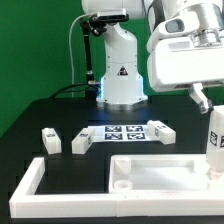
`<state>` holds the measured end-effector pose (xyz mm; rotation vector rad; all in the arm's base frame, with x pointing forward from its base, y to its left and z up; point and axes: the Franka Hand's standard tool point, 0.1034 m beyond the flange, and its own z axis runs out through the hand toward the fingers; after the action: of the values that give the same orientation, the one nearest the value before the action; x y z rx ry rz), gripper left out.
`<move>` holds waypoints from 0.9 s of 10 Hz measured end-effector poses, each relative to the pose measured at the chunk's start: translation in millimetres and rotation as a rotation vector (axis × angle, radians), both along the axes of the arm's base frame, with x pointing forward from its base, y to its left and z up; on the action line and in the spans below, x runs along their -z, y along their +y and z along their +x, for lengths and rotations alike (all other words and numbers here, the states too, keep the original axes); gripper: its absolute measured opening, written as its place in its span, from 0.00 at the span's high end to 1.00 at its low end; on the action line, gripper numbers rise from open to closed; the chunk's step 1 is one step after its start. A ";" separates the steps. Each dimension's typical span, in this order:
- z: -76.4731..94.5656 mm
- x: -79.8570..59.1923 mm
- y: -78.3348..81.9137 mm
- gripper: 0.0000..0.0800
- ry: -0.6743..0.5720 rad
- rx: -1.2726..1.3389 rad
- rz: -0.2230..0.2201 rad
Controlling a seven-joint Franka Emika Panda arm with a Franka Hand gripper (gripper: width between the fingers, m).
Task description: Assemble desk
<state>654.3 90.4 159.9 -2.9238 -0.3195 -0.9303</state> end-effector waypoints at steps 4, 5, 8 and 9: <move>-1.1 15.1 3.6 0.64 0.012 -0.003 0.002; -1.4 17.2 5.7 0.64 0.014 -0.006 0.002; -2.2 24.3 5.1 0.64 0.020 -0.005 0.002; -1.5 24.4 5.3 0.64 0.012 -0.004 0.003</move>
Offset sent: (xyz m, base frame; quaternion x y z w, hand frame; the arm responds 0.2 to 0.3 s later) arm 0.0078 0.0045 -0.0138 0.0127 0.0242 0.0065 0.9996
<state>652.8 95.7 135.4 -2.9243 -0.3229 -0.9112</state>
